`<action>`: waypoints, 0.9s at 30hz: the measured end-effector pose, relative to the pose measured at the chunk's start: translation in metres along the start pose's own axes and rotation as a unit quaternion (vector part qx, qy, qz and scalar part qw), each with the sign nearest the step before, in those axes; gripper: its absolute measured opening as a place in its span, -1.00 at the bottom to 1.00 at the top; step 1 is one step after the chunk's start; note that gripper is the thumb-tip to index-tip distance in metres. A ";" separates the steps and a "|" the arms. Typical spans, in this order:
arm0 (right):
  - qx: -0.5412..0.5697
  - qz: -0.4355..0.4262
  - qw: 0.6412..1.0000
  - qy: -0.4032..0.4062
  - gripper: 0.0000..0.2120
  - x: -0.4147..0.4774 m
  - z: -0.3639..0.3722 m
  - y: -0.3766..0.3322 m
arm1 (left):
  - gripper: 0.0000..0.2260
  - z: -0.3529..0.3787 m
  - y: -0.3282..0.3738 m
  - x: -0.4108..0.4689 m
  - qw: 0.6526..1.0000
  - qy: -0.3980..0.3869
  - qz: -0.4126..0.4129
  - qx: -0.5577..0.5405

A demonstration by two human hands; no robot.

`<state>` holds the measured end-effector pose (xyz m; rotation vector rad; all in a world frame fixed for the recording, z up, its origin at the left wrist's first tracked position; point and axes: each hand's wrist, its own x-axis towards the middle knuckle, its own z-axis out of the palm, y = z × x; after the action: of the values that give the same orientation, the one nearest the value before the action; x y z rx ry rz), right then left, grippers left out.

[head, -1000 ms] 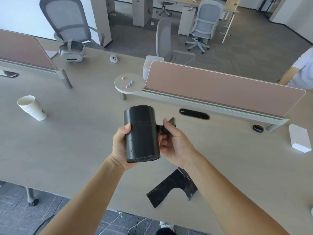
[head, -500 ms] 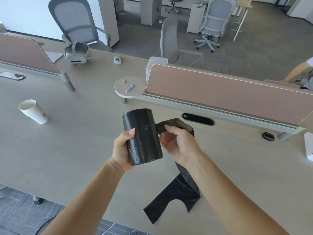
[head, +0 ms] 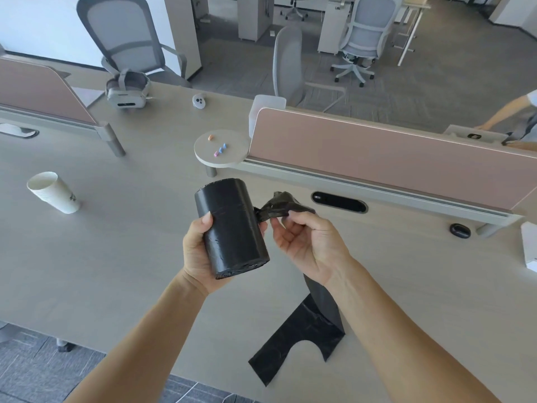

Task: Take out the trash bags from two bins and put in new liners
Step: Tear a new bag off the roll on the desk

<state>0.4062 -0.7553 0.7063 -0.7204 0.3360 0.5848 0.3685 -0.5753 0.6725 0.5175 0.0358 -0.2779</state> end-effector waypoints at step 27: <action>-0.152 -0.138 0.951 0.232 -0.68 0.027 0.019 0.000 | -0.35 0.014 -0.020 0.024 0.999 -0.024 -0.031 0.032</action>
<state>0.4296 -0.7316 0.7070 -1.1849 0.5765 0.1931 0.3852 -0.6051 0.6724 0.5728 -0.0039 -0.3527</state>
